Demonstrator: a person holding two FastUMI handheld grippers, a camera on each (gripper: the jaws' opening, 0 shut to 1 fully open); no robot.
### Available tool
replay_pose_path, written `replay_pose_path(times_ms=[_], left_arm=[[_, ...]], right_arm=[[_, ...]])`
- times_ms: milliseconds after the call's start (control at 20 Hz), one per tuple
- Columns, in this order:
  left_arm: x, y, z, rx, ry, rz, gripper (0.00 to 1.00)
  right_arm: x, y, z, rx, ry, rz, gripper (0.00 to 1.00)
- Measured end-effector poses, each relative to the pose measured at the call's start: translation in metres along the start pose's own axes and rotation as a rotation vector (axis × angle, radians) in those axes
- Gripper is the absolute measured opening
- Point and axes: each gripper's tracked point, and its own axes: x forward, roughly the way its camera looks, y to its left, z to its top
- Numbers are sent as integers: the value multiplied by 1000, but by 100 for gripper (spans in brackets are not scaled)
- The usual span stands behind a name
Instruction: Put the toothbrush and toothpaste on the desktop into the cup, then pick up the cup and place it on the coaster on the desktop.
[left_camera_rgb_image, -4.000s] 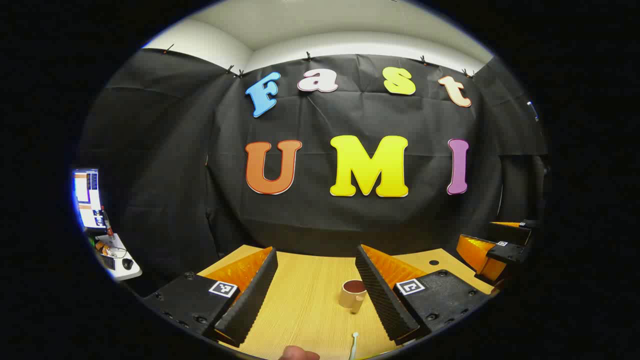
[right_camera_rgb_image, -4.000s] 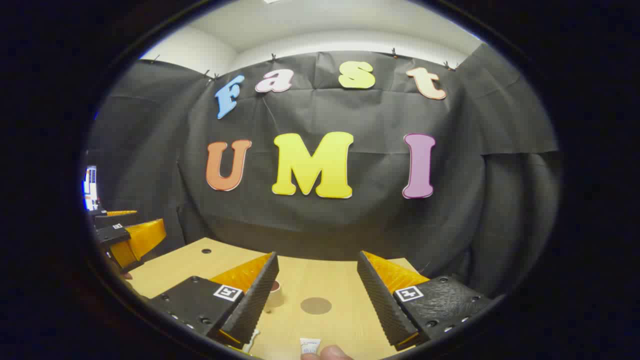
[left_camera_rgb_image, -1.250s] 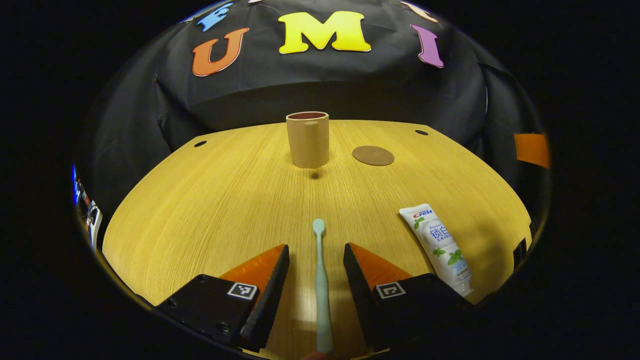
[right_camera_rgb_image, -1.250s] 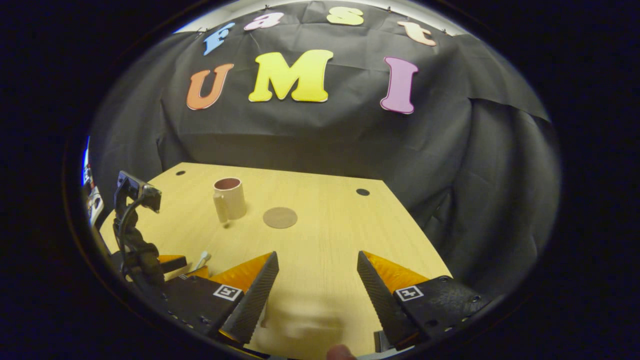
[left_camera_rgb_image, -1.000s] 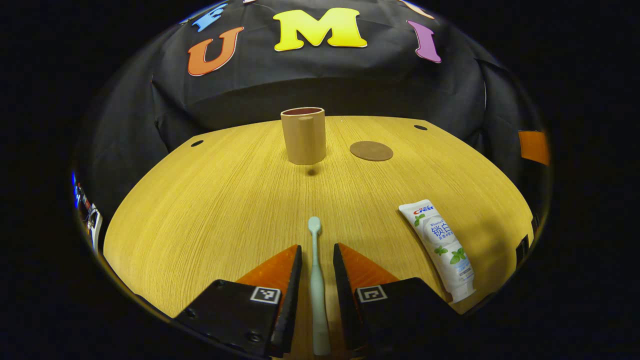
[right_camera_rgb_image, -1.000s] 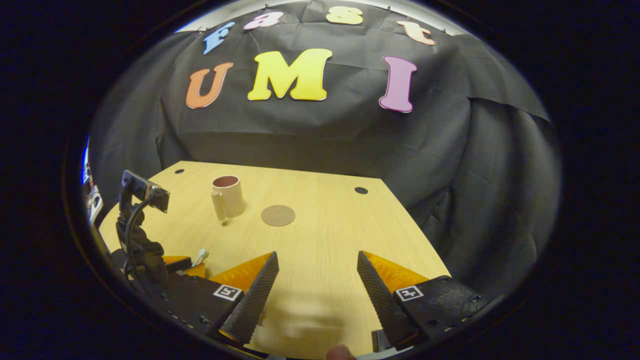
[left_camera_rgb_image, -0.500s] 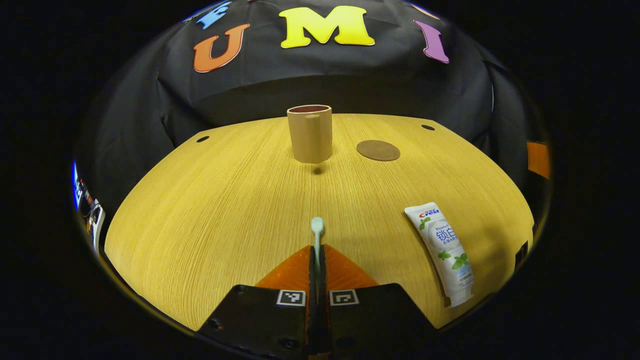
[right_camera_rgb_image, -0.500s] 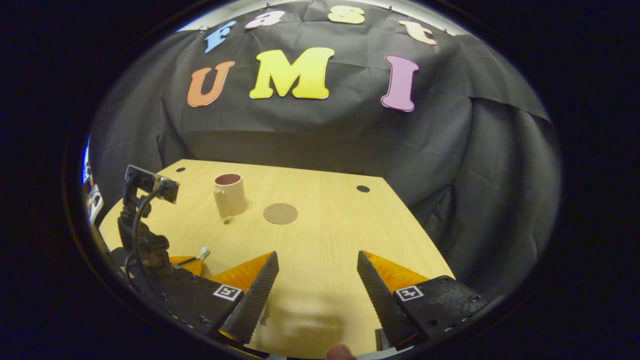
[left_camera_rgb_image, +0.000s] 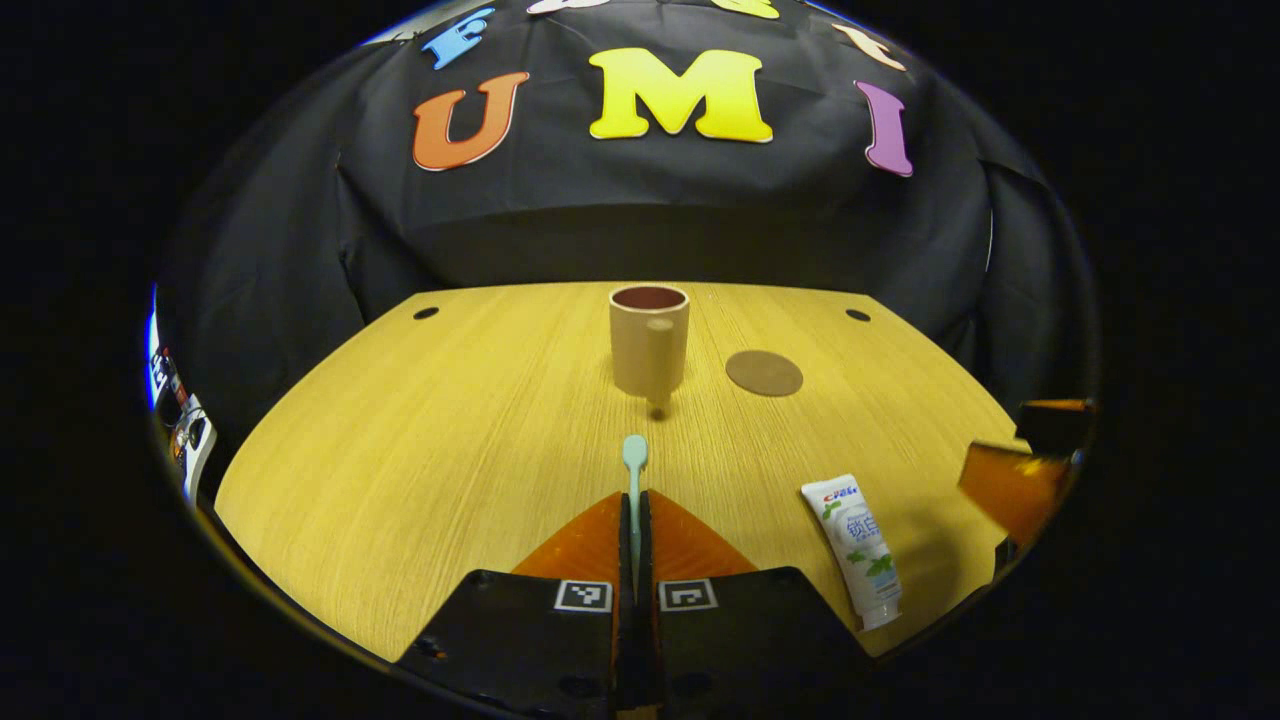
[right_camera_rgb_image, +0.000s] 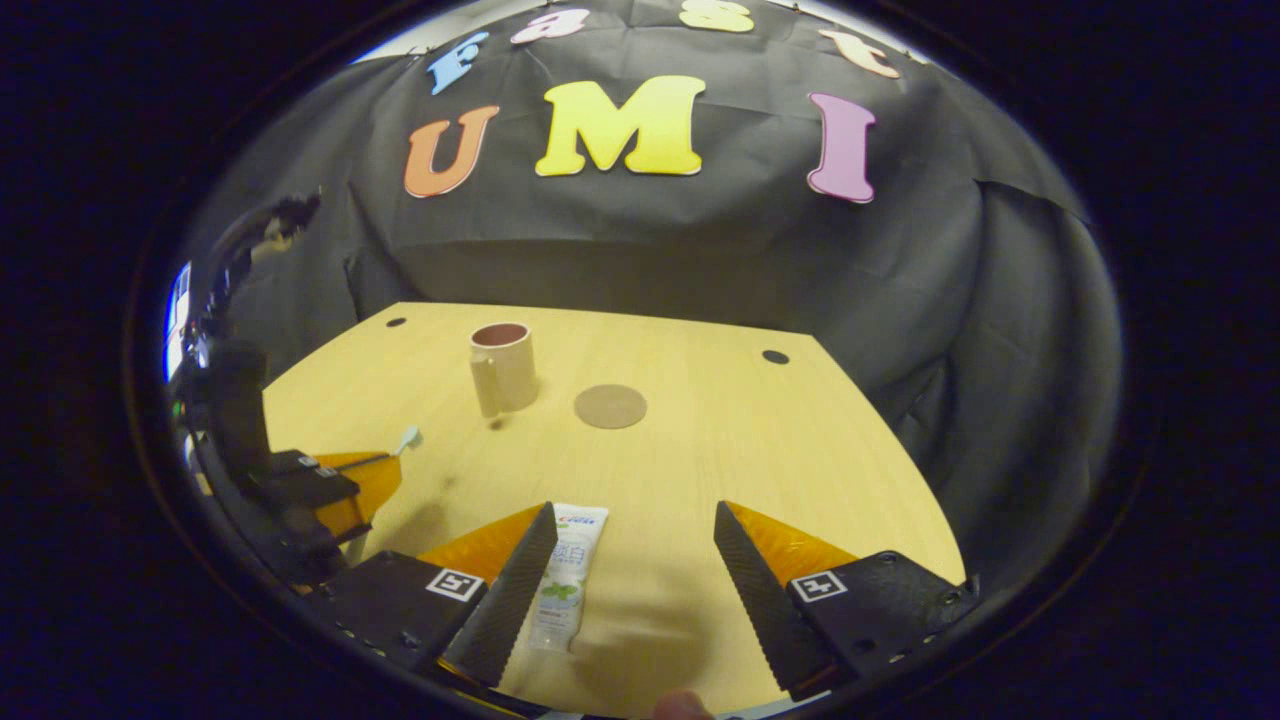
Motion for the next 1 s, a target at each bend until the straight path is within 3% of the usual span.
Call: replay_pose_path(times_ms=[200, 500, 650, 850, 950, 1000], left_arm=[[-18, 11, 23, 12, -48, -3, 3], [-34, 26, 41, -6, -83, -12, 3], [-39, 34, 52, -5, -108, -12, 3], [-42, 47, 62, -31, -128, -3, 3], [-41, 50, 68, -36, -137, 0, 3], [-41, 51, 70, -36, -141, 0, 3]], right_arm=[[21, 22, -16, -2, 40, 34, 95], [51, 43, -59, 47, 233, 46, 98], [63, 44, -70, 55, 278, 33, 95], [73, 46, -83, 54, 313, 34, 71], [78, 45, -83, 53, 313, 24, 47], [75, 46, -79, 59, 308, 27, 42]])
